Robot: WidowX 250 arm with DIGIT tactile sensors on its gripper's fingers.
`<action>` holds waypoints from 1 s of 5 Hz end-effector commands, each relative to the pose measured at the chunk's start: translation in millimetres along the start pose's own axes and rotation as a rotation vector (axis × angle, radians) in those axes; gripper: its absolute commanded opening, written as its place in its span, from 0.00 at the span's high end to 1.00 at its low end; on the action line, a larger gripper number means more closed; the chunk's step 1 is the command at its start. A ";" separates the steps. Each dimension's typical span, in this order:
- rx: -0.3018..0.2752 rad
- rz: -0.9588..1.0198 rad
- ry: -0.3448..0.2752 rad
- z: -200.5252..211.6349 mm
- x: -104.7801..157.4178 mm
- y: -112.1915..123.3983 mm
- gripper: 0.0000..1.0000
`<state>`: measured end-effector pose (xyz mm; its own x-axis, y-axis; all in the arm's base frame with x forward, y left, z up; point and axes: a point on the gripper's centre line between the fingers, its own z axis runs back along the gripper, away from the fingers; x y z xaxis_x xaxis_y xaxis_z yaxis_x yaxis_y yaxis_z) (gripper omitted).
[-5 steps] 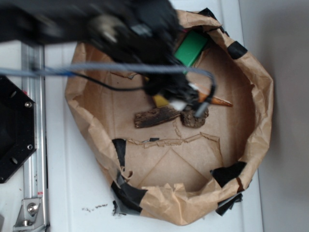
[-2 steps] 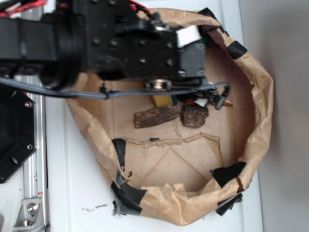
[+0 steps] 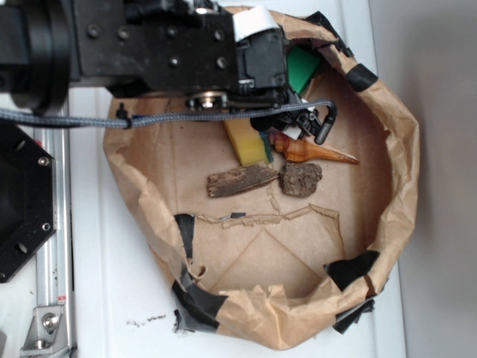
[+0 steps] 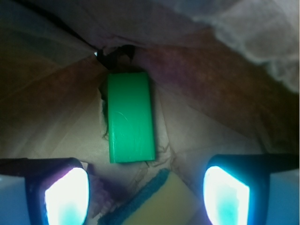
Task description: Grab the green block.
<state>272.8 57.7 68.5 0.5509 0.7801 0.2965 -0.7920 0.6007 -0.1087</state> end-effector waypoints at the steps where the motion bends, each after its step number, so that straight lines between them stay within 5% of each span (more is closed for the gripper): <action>1: -0.009 0.016 -0.003 -0.5 19.9 16.6 0.00; 2: -0.060 -0.058 0.038 -16.4 25.4 15.6 0.00; 4: 0.000 -0.118 0.097 -57.2 27.5 -4.1 0.00; 5: 0.013 -0.106 0.109 -63.1 28.4 -12.5 0.41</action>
<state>309.2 75.2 16.8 0.6688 0.7216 0.1788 -0.7261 0.6857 -0.0514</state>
